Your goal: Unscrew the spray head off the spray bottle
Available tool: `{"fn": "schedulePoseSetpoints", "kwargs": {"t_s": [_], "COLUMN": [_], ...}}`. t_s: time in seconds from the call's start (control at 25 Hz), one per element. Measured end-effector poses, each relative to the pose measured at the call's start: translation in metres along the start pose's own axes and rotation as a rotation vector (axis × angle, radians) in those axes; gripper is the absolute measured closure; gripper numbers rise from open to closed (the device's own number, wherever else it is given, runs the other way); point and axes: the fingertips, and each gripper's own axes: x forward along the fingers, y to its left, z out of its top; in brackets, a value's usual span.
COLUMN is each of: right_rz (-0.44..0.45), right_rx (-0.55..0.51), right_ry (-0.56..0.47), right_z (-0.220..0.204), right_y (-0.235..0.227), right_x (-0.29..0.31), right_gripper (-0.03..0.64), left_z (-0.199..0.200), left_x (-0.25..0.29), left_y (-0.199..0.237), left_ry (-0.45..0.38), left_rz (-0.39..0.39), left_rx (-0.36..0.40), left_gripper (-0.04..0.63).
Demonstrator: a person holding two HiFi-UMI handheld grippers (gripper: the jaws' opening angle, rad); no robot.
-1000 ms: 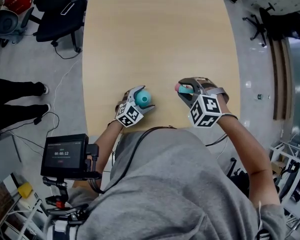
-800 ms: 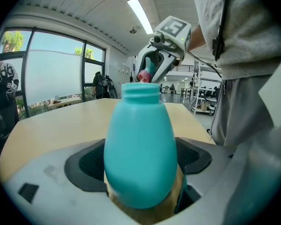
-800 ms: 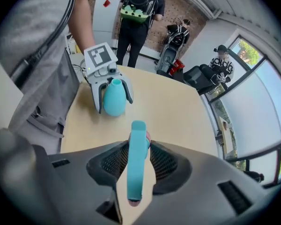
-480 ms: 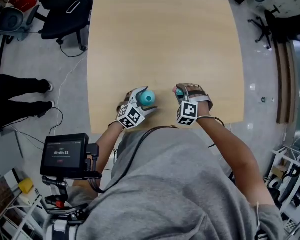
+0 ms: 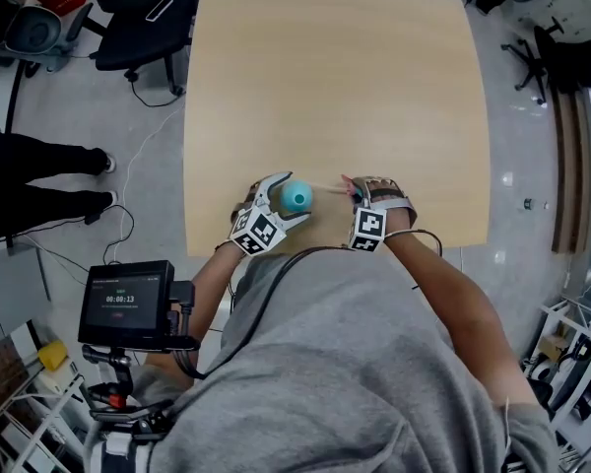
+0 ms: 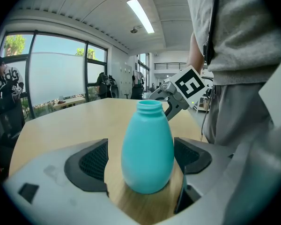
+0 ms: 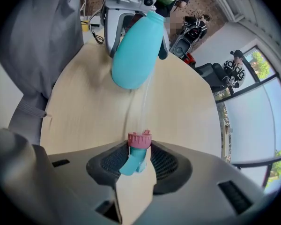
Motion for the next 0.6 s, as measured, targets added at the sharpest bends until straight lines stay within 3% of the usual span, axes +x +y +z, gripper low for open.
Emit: {"fn": "schedulePoseSetpoints", "kwargs": {"t_s": [0.36, 0.6], "right_rz": [0.069, 0.112], "right_rx": [0.082, 0.128], "right_ry": [-0.030, -0.056], "right_z": [-0.004, -0.005], "right_y": [0.016, 0.029], "right_x": [0.013, 0.021], "right_gripper": [0.471, 0.410], "left_z": [-0.015, -0.028], "left_x": [-0.006, -0.013], "left_y": [0.002, 0.004], "left_ry": [0.026, 0.051], "left_rz": [0.001, 0.011], "left_rx": [-0.016, -0.028], "left_gripper": [0.176, 0.176]}}
